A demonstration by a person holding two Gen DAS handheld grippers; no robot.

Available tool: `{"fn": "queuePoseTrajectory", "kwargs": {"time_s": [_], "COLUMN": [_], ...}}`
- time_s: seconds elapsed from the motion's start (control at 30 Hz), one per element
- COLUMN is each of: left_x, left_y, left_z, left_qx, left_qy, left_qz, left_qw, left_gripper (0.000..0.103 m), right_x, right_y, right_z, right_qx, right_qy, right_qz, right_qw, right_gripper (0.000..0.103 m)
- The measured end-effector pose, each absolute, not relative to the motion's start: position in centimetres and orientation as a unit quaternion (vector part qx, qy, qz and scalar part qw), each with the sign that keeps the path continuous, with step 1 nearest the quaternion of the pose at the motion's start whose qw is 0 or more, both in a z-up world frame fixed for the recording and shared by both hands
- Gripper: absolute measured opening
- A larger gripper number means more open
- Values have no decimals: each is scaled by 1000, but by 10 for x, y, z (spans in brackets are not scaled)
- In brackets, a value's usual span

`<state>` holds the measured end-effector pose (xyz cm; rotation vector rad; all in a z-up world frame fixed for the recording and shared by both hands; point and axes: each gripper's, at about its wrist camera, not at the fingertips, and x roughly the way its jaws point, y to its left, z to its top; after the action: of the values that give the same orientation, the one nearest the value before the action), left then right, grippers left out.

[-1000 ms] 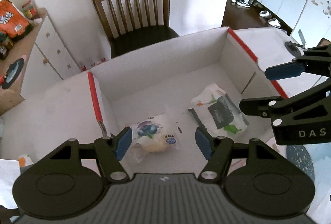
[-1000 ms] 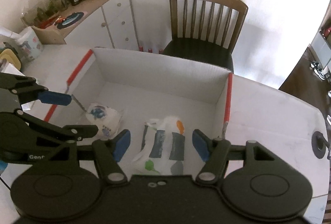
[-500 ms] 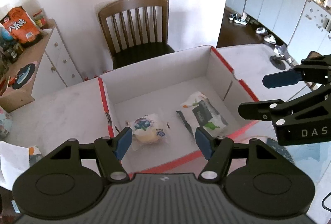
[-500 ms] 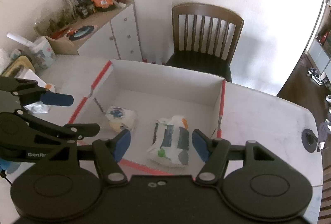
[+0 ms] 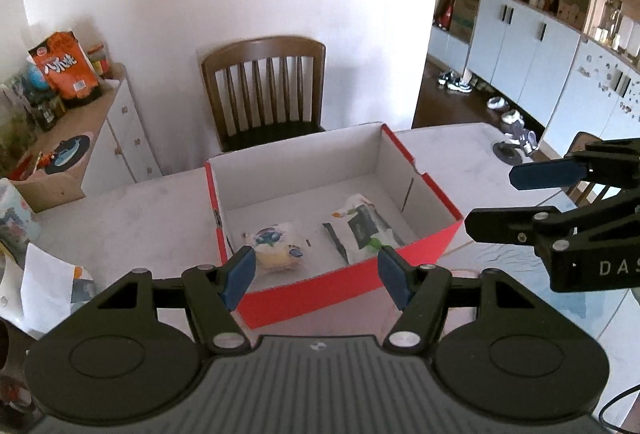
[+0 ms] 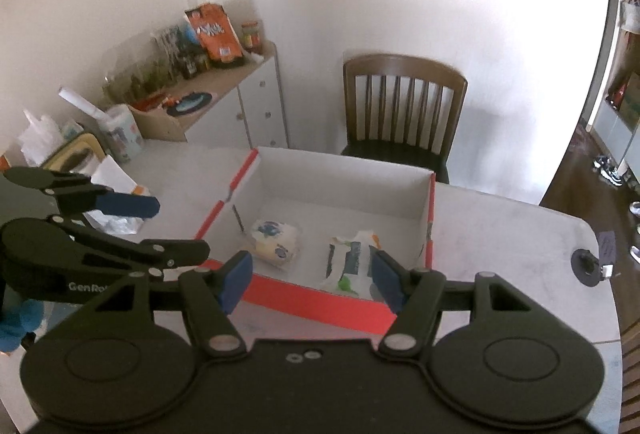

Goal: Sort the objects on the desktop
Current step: 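Withdraw both tools from the box back toward the remaining snacks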

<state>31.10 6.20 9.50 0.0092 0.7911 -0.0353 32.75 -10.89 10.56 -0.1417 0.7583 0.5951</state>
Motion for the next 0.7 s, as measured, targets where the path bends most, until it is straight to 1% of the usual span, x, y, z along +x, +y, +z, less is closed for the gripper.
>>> {"fn": "queuePoseTrajectory", "kwargs": {"time_s": [0.4, 0.7], "left_x": [243, 193], "left_y": [53, 55], "left_z": [113, 122], "left_qx": [-11, -21], "left_qy": [344, 315], "left_qz": [-9, -7], "left_qw": [939, 949], "left_gripper": [67, 67], "right_x": [270, 227], "right_y": [-134, -145], "right_z": [119, 124], "right_qx": [-31, -32], "right_qy": [336, 305], "right_qz": [280, 265], "right_qw": [899, 914], "right_gripper": [66, 66]}}
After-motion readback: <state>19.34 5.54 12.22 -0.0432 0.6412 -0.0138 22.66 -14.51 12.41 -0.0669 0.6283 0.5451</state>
